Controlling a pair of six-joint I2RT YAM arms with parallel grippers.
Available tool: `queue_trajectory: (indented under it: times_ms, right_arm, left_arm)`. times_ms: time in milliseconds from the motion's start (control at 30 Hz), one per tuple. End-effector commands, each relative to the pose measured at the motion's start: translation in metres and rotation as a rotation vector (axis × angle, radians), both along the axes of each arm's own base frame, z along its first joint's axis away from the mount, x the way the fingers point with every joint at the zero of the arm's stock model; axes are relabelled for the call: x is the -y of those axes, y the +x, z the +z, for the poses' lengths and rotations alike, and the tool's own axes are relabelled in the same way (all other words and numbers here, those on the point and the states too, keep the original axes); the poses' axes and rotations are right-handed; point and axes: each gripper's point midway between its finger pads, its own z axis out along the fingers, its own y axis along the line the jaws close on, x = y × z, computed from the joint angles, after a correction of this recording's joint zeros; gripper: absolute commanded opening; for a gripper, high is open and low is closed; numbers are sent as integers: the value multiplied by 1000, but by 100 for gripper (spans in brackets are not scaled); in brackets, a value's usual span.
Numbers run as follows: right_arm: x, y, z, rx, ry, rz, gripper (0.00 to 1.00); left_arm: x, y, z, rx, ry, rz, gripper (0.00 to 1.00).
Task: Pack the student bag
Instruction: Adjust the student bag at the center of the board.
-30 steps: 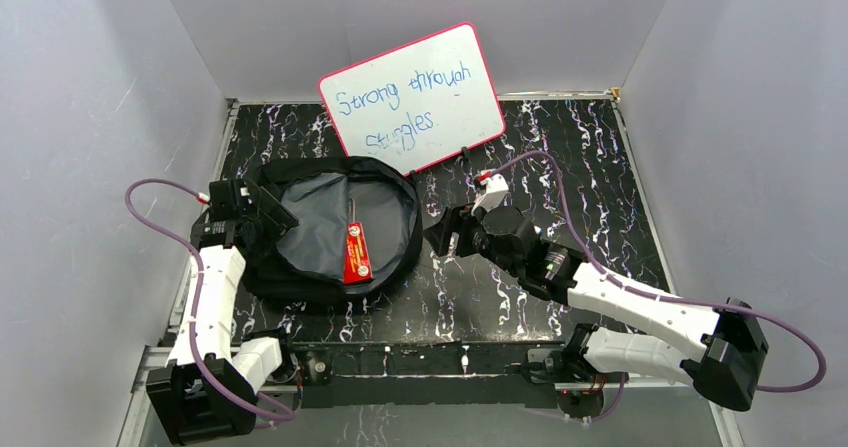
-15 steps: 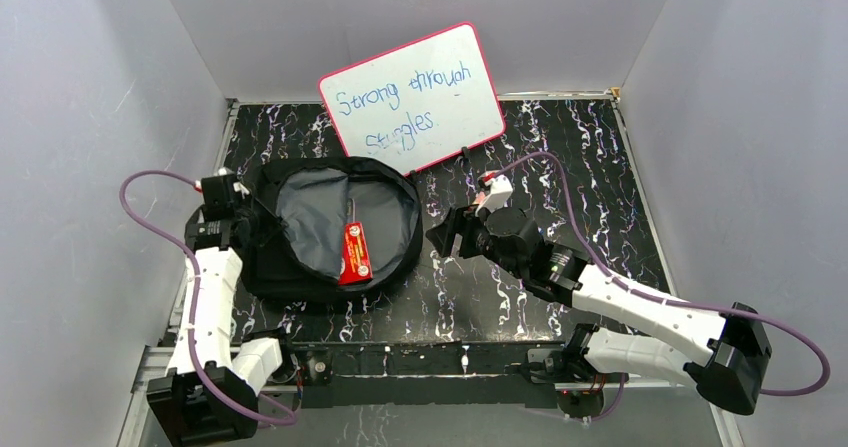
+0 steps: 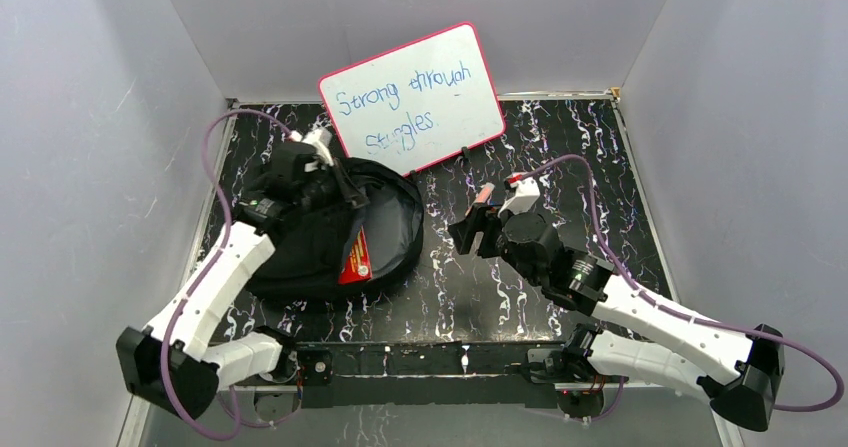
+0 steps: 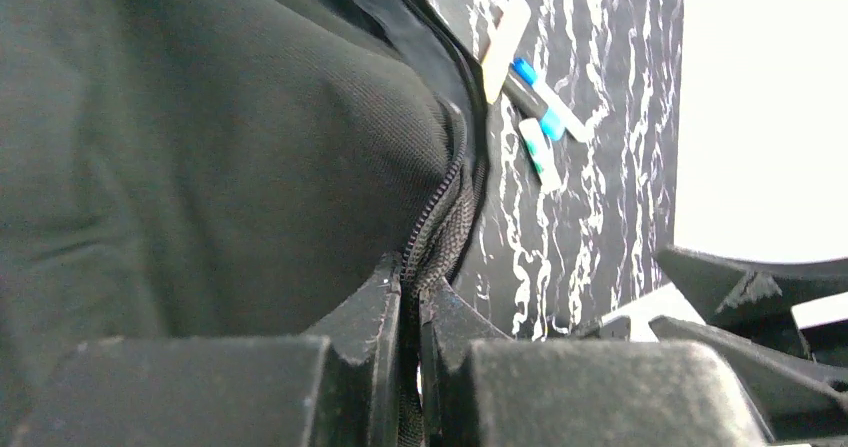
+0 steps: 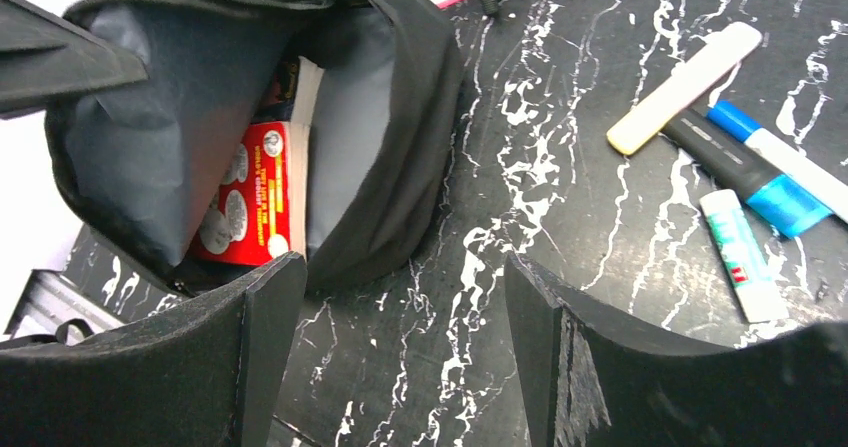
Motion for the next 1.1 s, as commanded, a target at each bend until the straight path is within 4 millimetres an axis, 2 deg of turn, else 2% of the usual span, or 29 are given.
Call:
queue_trajectory:
  times_ms: [0,33,167,233,300,400,467,800,933,967,1067]
  right_arm:
    - [15,6,10,24,0,-72,81]
    - [16,5,8,20,-5,-74,81]
    - [20,3,4,7,-15,-81,81]
    - [22,2,2,1,-18,-84,81]
    - [24,1,1,-4,-17,-90,81]
    - [26,0,0,-12,-15,-98,81]
    - [28,0,-1,-24,-18,-108,81]
    - [35,4,-4,-78,-159,-148,87]
    - [37,7,-6,-109,-264,-152,95]
    - [35,7,-5,-113,-271,-147,98]
    - [24,7,-3,-95,-287,-75,99]
  left_arm:
    - [48,5,4,48,-37,-62,0]
    - [59,5,3,46,-42,-88,3]
    - [105,-3,1,50,-48,-214,31]
    - [117,-8,2,50,-48,-261,41]
    - [119,-11,-1,45,-43,-274,49]
    - [97,-13,-7,56,5,-189,64]
    - [75,-13,-8,72,51,-100,69]
    - [-39,-38,-27,26,348,263,71]
    - [-67,-36,-34,-8,377,315,72]
    - [-71,-33,-37,-24,355,314,72]
    - [-79,-18,-40,-43,236,304,73]
